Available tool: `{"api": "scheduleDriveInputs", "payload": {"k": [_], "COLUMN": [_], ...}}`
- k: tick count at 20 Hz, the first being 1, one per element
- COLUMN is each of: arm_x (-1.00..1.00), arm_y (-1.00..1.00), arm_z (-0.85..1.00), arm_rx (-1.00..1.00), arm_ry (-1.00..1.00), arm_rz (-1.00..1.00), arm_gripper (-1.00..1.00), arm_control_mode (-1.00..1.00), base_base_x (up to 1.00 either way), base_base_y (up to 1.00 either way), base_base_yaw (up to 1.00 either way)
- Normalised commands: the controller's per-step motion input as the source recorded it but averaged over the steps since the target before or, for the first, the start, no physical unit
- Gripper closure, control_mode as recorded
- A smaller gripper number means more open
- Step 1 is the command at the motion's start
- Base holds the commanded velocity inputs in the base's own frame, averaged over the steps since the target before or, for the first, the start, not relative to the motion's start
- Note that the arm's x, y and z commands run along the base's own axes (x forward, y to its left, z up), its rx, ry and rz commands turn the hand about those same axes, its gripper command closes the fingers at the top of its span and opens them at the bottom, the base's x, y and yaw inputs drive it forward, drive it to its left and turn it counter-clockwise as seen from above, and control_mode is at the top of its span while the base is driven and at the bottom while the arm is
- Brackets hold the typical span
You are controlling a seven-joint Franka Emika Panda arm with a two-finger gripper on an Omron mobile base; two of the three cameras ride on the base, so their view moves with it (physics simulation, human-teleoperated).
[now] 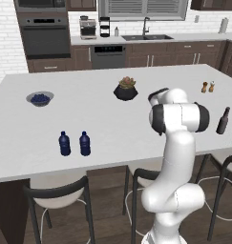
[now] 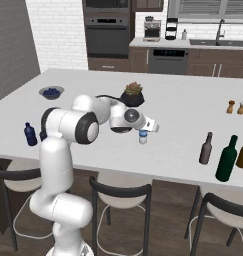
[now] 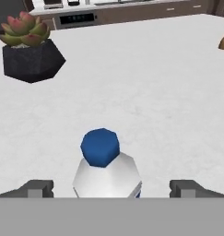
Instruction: Move the plastic bottles in the middle to the plastics group, and the glass bottles in the middle to the glass group.
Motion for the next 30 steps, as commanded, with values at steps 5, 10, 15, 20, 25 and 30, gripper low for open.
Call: {"api": "scheduleDriveInputs", "payload": {"k": [5, 10, 15, 20, 25, 30], "arm_x": [0.15, 0.12, 0.00, 0.00, 0.02, 0.05], "arm_y": [0.02, 0.00, 0.01, 0.00, 0.00, 0.03], "arm_z": [0.00, 0.00, 0.00, -0.04, -0.02, 0.00], "arm_rx": [0.00, 0.00, 0.00, 0.00, 0.00, 0.00], "arm_ry": [0.00, 0.00, 0.00, 0.00, 0.00, 0.00], "arm_rz": [0.00, 0.00, 0.00, 0.00, 0.00, 0.00], "arm_gripper": [-1.00, -1.00, -1.00, -1.00, -1.00, -1.00], "arm_control_mode": [-1.00, -1.00, -1.00, -1.00, -1.00, -1.00], "base_base_x": [0.00, 0.00, 0.00, 0.00, 0.00, 0.00], "base_base_y": [0.00, 0.00, 0.00, 0.00, 0.00, 0.00], "base_base_yaw": [0.00, 0.00, 0.00, 0.00, 0.00, 0.00]}}
